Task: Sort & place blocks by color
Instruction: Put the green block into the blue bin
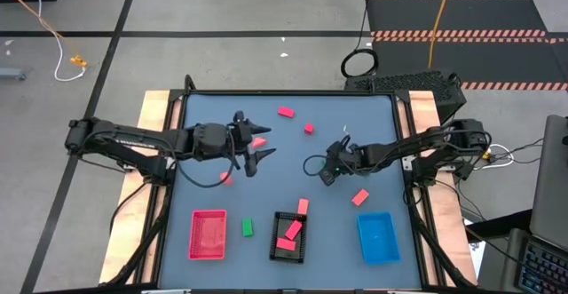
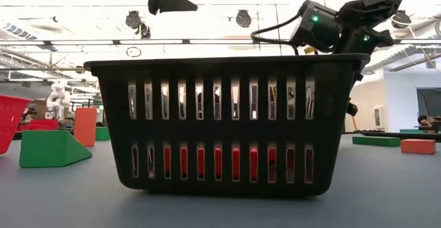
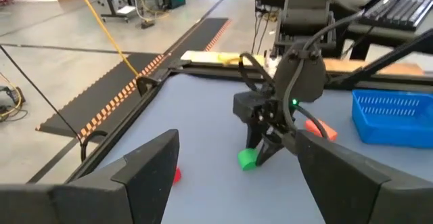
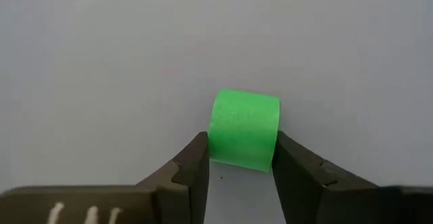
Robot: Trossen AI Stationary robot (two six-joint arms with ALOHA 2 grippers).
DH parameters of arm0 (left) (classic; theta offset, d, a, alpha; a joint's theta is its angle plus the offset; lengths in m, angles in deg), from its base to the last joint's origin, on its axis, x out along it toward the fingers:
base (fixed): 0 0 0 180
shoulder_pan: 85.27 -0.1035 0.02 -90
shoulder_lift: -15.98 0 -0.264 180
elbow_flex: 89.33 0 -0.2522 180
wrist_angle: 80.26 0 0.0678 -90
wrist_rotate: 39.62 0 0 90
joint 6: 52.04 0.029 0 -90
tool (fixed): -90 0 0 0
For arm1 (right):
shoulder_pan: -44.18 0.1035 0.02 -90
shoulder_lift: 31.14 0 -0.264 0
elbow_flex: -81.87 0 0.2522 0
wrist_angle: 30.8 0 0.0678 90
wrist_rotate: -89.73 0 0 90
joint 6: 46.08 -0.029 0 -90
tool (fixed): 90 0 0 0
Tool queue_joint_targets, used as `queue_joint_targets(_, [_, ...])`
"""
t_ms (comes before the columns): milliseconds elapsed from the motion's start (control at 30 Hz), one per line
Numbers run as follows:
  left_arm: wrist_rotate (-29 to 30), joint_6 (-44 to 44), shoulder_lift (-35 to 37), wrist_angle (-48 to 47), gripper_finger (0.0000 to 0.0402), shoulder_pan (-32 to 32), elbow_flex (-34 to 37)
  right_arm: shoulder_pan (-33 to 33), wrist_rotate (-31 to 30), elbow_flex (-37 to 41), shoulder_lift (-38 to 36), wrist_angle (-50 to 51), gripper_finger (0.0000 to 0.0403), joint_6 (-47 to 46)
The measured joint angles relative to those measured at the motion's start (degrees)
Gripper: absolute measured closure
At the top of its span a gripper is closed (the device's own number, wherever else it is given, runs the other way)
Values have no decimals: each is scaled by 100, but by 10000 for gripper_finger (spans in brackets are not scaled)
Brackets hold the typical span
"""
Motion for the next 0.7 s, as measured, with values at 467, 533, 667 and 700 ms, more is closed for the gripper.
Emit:
queue_joint_targets(467, [-4,-31,255,-772,107,13,3,1096,1651,6,-2055,118,283,1395])
queue_joint_targets(533, [-6,-35,263,-746,107,13,-2,1318,1964,6,-2341,320,283,1392])
queue_joint_targets(667, [-11,-85,253,-784,107,13,-2,1707,2099,4,-2825,827,283,798])
queue_joint_targets(700, [-11,-104,256,-772,107,13,-2,1790,2132,4,-2933,995,283,514])
